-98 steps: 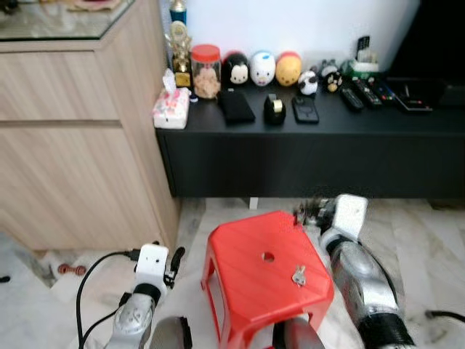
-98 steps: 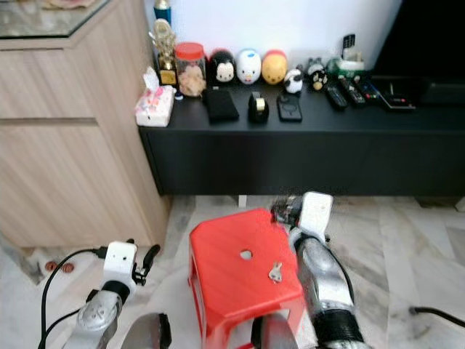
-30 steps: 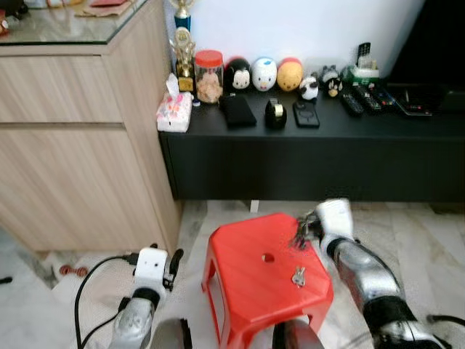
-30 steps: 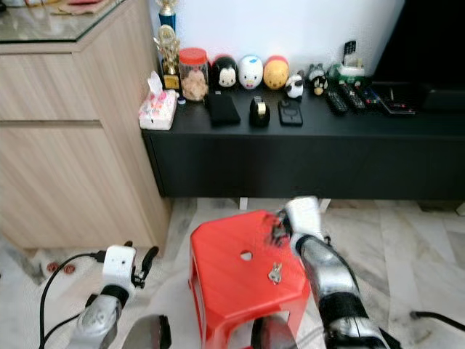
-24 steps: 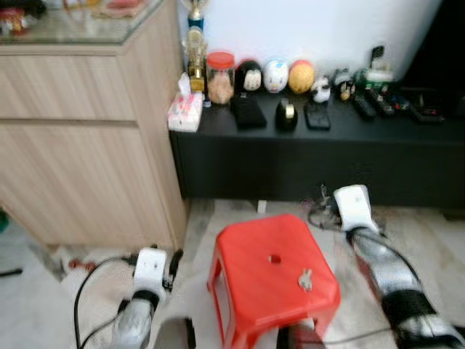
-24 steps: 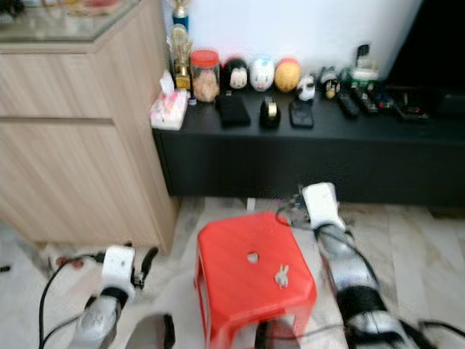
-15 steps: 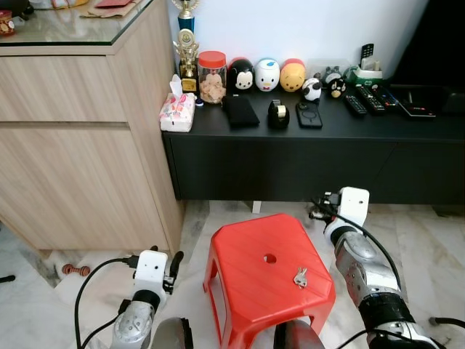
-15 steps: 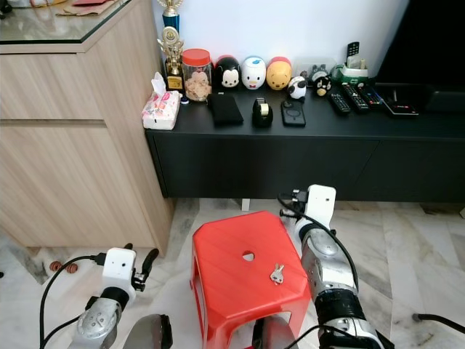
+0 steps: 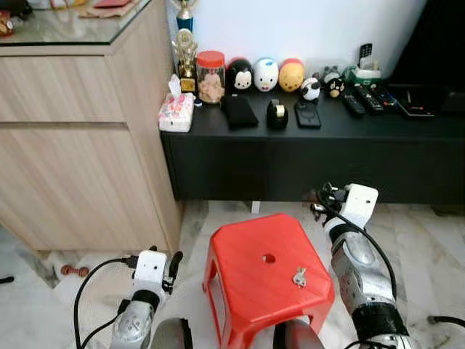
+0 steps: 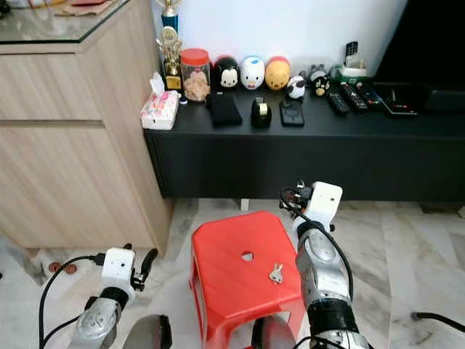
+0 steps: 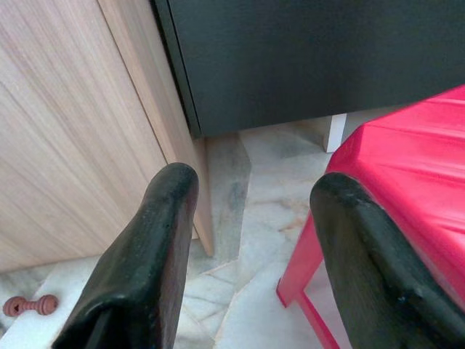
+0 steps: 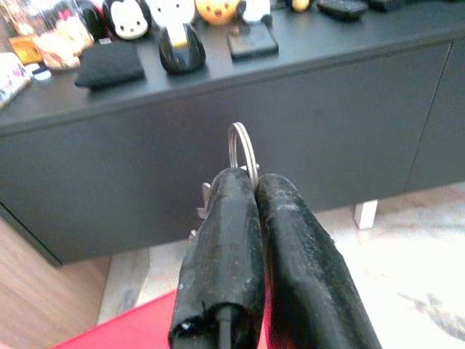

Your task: Hang keys on a hook

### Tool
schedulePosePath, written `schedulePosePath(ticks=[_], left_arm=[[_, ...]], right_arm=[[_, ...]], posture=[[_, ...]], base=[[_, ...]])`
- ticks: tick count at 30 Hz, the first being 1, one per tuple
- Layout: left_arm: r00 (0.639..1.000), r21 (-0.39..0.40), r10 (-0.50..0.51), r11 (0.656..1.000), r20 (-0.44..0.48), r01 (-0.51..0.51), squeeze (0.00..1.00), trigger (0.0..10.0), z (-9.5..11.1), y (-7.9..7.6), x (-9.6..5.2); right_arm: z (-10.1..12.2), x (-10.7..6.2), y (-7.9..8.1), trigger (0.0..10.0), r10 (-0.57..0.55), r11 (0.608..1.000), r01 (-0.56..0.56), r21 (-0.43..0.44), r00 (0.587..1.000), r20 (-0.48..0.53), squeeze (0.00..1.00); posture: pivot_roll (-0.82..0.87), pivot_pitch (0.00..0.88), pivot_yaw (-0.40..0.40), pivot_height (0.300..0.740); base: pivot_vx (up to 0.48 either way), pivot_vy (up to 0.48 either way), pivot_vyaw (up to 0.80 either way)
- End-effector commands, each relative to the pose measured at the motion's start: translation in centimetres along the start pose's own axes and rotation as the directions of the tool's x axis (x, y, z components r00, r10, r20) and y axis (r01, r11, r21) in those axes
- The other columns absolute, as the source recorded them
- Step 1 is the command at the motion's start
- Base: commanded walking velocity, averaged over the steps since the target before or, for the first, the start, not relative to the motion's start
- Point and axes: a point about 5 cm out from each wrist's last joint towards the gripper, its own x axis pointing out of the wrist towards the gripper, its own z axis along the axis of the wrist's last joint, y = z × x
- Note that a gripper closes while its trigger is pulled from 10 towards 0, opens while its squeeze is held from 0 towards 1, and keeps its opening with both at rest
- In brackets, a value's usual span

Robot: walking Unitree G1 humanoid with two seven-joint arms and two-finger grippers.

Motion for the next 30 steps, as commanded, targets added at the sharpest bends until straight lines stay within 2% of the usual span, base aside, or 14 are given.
schedulePosePath(ticks=[1, 5, 19, 25, 30], left_arm=[[1.0, -0.002, 0.005, 1.0, 0.002, -0.005, 0.0, 10.0, 0.0, 0.1, -0.1], [1.0, -0.002, 0.009, 1.0, 0.002, -0.009, 0.0, 10.0, 0.0, 0.2, -0.1], [0.999, -0.006, 0.031, 1.0, -0.015, -0.031, 0.0, 10.0, -0.4, 0.5, -0.3], [0.996, -0.016, 0.063, 0.998, -0.066, -0.064, 0.0, 10.0, -1.4, 1.2, -0.6], [0.984, -0.037, 0.118, 0.992, -0.132, -0.124, 0.0, 10.0, -2.7, 2.2, -1.1]], right_arm=[[0.8, -0.1, 0.3, 10.0, 0.015, 1.0, -0.015, 0.001, 0.999, 0.048, 0.0], [0.6, -0.3, 0.4, 10.0, 0.025, 1.0, -0.025, -0.005, 0.998, 0.051, 0.0], [0.3, -0.4, -0.1, 10.0, 0.012, 1.0, -0.012, -0.003, 0.999, 0.049, 0.0], [0.0, -0.4, 0.0, 10.0, 0.01, 1.0, -0.01, 0.0, 0.999, 0.042, 0.0], [0.0, -0.4, -0.1, 10.0, 0.009, 1.0, -0.009, 0.002, 0.999, 0.045, 0.0]], posture=[[-0.01, 0.0, -0.052, 0.618], [-0.01, 0.0, -0.053, 0.622], [-0.01, 0.0, -0.056, 0.704], [-0.01, 0.0, -0.057, 0.739], [-0.01, 0.0, -0.055, 0.74]], base=[[0.0, 0.0, 0.0], [0.0, 0.0, 0.0], [0.0, 0.0, 0.0], [0.0, 0.0, 0.0], [0.0, 0.0, 0.0]])
